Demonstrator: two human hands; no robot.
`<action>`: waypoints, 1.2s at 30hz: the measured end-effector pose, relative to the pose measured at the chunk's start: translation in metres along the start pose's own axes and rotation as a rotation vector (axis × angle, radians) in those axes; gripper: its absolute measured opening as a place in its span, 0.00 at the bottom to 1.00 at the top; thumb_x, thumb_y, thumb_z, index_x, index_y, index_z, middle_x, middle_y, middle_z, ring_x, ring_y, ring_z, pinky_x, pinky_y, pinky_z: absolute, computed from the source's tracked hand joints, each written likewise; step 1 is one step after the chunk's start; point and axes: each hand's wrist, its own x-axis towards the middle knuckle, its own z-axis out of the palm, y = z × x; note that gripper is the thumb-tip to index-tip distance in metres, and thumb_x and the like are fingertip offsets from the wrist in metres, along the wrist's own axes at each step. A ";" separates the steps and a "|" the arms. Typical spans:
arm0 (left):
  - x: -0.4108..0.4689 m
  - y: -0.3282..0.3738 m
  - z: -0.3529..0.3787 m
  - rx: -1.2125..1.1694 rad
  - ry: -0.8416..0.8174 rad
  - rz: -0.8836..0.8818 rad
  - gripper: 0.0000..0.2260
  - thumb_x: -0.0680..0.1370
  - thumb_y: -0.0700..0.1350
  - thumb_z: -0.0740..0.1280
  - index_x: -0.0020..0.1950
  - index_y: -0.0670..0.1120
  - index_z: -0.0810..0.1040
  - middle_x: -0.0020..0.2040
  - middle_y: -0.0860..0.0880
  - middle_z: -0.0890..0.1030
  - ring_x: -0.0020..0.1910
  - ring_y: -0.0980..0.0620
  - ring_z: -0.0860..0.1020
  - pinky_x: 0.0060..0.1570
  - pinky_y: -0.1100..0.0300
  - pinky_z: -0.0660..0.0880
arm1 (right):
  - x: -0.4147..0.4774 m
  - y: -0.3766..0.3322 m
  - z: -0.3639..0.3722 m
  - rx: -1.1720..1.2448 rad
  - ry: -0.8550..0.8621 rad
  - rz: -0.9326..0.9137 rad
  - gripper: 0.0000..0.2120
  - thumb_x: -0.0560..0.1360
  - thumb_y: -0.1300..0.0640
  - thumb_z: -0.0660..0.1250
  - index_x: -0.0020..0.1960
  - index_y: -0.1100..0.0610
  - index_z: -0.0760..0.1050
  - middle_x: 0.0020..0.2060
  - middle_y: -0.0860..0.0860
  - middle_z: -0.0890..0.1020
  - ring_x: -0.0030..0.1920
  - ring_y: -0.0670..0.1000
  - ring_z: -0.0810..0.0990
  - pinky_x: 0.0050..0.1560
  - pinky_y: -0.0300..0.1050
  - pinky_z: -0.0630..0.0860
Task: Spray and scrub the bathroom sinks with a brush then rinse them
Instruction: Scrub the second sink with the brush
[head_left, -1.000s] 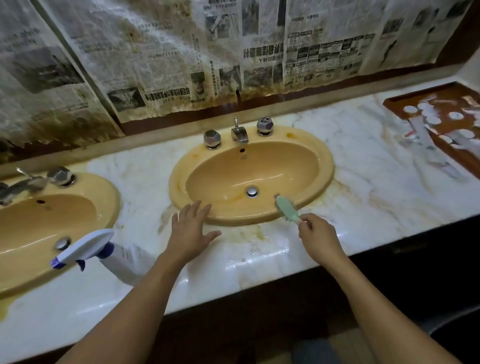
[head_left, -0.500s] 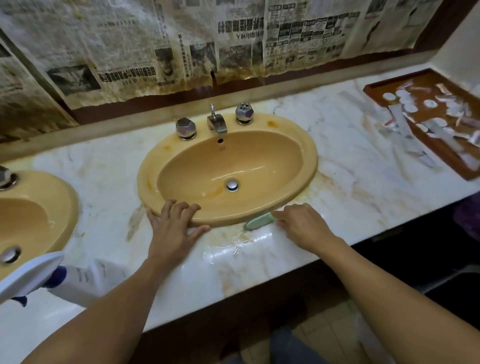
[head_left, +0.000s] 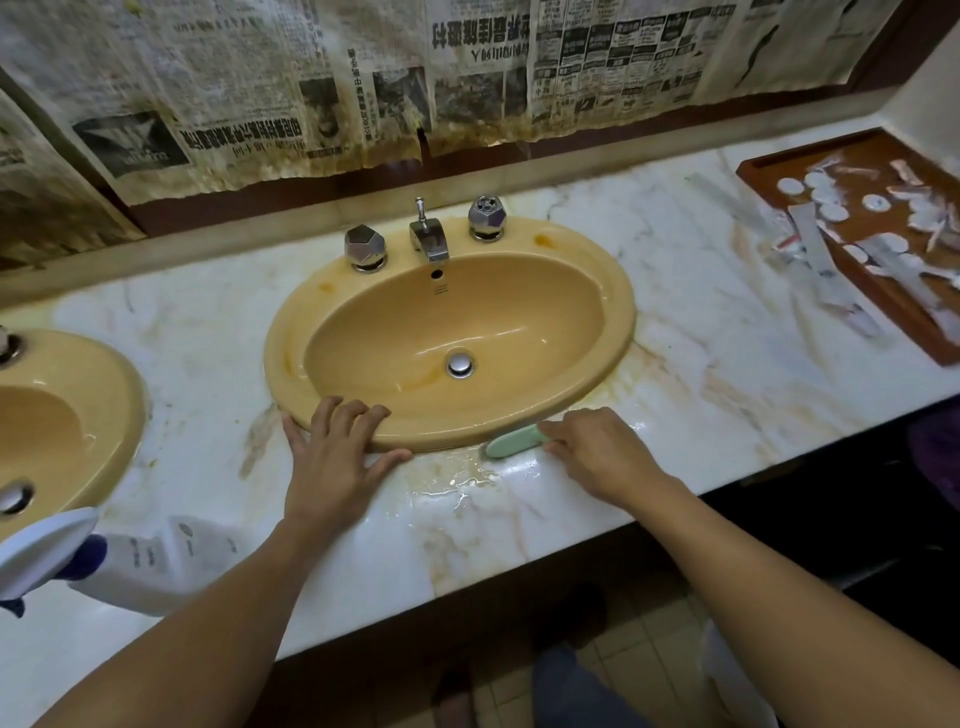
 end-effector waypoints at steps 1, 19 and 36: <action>0.000 0.000 0.000 0.004 0.001 0.001 0.28 0.78 0.73 0.55 0.68 0.58 0.74 0.65 0.55 0.73 0.74 0.46 0.64 0.71 0.28 0.53 | -0.001 0.010 -0.003 0.035 -0.007 0.026 0.14 0.82 0.50 0.62 0.66 0.49 0.79 0.50 0.55 0.83 0.54 0.60 0.79 0.51 0.49 0.73; -0.006 0.001 0.004 0.036 0.032 0.047 0.24 0.81 0.65 0.55 0.72 0.56 0.74 0.67 0.51 0.75 0.73 0.42 0.67 0.68 0.26 0.57 | -0.004 0.026 -0.023 0.024 -0.023 0.058 0.11 0.82 0.49 0.63 0.55 0.52 0.81 0.42 0.53 0.81 0.46 0.57 0.78 0.42 0.50 0.72; -0.006 0.002 0.004 0.093 0.017 0.066 0.23 0.82 0.64 0.54 0.74 0.58 0.73 0.66 0.49 0.75 0.72 0.41 0.67 0.66 0.27 0.59 | -0.019 0.072 -0.028 0.074 0.033 0.303 0.14 0.82 0.49 0.63 0.64 0.50 0.80 0.48 0.55 0.83 0.53 0.61 0.82 0.46 0.51 0.76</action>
